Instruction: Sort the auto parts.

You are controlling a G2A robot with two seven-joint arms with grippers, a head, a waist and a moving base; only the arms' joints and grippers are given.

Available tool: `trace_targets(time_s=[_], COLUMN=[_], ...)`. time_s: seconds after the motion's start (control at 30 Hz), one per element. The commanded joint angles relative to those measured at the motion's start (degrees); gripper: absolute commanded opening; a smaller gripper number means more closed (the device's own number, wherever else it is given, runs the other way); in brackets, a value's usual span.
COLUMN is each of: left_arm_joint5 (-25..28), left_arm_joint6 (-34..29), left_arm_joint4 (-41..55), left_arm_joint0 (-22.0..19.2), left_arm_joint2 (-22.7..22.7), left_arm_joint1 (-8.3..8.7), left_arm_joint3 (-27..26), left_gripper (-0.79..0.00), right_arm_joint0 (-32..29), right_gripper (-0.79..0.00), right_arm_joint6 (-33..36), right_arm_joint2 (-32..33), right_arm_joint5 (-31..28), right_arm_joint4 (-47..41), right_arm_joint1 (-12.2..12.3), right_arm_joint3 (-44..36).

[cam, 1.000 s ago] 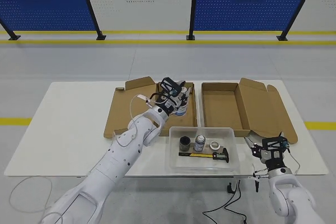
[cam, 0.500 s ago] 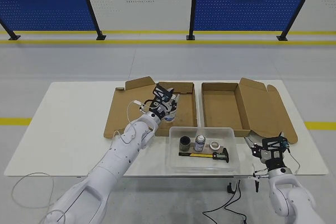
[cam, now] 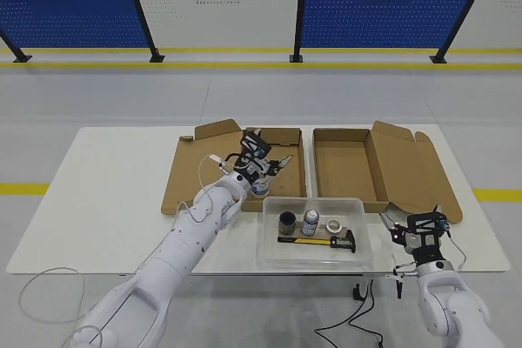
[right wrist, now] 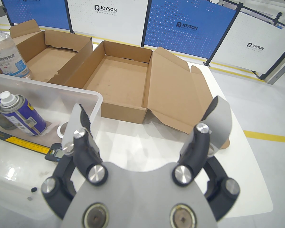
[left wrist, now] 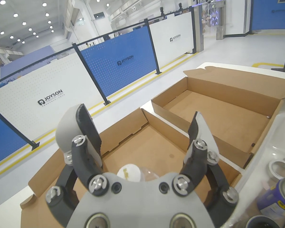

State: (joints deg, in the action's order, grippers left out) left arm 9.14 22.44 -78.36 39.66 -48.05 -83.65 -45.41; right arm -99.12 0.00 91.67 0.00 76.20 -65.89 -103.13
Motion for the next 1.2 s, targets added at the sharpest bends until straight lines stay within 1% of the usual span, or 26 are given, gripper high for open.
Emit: trace_targets(time_s=[0.0,0.03,0.1,0.17,0.23,0.3,0.4,0.5,0.63,0.77,0.97,1.17], left_arm_joint5=[0.80,1.40,5.97,9.59,13.29,16.45,20.05,22.23,22.43,21.24,19.26,16.11], left_arm_joint6=[-2.71,-4.50,-9.55,-13.02,-16.87,-20.91,-26.27,-29.77,-31.87,-32.26,-32.10,-31.25], left_arm_joint4=[-1.28,-1.65,-0.23,1.09,0.06,1.05,2.17,1.80,0.86,-0.65,-1.09,-0.25], left_arm_joint0=[1.12,1.91,3.77,5.77,8.42,11.41,15.82,19.12,21.58,22.10,20.31,17.72], left_arm_joint2=[-1.04,-1.52,-2.79,-4.59,-5.62,-6.83,-7.65,-7.25,-5.38,-2.97,-0.17,1.66], left_arm_joint1=[0.73,1.07,1.80,2.64,3.60,4.36,5.21,5.71,5.75,5.38,4.41,3.18], left_arm_joint3=[-3.66,-5.81,-9.97,-15.08,-20.38,-25.48,-31.83,-35.84,-36.91,-35.71,-32.16,-27.10], left_gripper=[0.000,0.000,0.000,0.000,0.000,0.000,0.000,0.000,0.000,0.000,0.000,0.000], right_arm_joint0=[0.00,0.00,0.00,0.00,0.00,0.00,0.00,0.00,0.00,0.00,0.00,0.00], right_gripper=[0.000,0.000,0.000,0.000,0.000,0.000,0.000,0.000,0.000,0.000,0.000,0.000], right_arm_joint6=[0.00,0.00,0.00,0.00,0.00,0.00,0.00,0.00,0.00,0.00,0.00,0.00], right_arm_joint2=[0.00,0.00,0.00,0.00,0.00,0.00,0.00,0.00,0.00,0.00,0.00,0.00], right_arm_joint5=[0.00,0.00,0.00,0.00,0.00,0.00,0.00,0.00,0.00,0.00,0.00,0.00], right_arm_joint4=[0.00,0.00,0.00,0.00,0.00,0.00,0.00,0.00,0.00,0.00,0.00,0.00], right_arm_joint1=[0.00,0.00,0.00,0.00,0.00,0.00,0.00,0.00,0.00,0.00,0.00,0.00], right_arm_joint3=[0.00,0.00,0.00,0.00,0.00,0.00,0.00,0.00,0.00,0.00,0.00,0.00])
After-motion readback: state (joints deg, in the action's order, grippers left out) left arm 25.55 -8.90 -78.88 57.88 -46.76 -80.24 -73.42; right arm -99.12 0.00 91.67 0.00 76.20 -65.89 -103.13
